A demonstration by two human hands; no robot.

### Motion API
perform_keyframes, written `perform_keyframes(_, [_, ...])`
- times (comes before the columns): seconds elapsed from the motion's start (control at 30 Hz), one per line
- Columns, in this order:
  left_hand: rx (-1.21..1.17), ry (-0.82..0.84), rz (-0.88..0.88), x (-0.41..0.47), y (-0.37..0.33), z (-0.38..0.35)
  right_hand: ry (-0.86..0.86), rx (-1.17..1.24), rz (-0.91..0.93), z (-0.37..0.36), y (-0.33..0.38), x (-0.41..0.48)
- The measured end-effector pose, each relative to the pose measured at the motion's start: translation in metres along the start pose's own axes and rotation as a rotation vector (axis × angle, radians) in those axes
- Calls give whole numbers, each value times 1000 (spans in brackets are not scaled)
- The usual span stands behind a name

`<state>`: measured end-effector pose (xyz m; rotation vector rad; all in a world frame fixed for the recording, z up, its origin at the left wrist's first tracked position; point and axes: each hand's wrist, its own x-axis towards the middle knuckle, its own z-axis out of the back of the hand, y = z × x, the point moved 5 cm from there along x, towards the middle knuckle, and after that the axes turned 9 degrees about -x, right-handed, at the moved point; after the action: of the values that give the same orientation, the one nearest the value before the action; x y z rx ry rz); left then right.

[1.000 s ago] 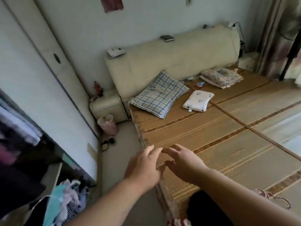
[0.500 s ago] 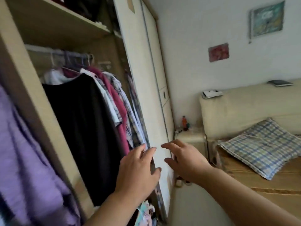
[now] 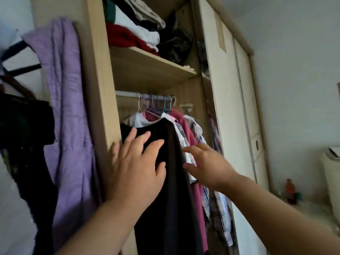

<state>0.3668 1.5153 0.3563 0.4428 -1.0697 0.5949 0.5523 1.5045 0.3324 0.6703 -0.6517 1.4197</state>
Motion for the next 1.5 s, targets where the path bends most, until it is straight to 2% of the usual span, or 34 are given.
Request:
perform_keyframes(0.4, [595, -160, 99, 86, 22, 14, 46, 190, 219, -66, -47, 178])
perform_keyframes(0.57, [719, -177, 141, 91, 24, 17, 44, 225, 245, -92, -49, 231])
perform_keyframes(0.7, [774, -198, 180, 93, 24, 15, 150, 224, 212, -117, -51, 267])
perform_keyframes(0.87, [830, -169, 216, 94, 21, 13, 148, 182, 128, -129, -41, 289])
perform_keyframes(0.97, [849, -160, 228, 94, 22, 13, 178, 122, 140, -130, -28, 300])
perform_keyframes(1.03, [862, -150, 234, 94, 22, 12, 189, 165, 116, -133, -25, 305])
perform_keyframes(1.13, [880, -142, 236, 94, 22, 11, 111, 237, 73, -128, -26, 308])
perform_keyframes(1.27, [890, -164, 223, 94, 23, 12, 10, 290, 117, -110, -29, 311])
perform_keyframes(1.4, [884, -180, 200, 93, 24, 12, -17, 324, 151, -94, -34, 315])
perform_keyframes(1.5, [889, -177, 202, 93, 24, 12, -124, 327, 120, -86, -49, 308])
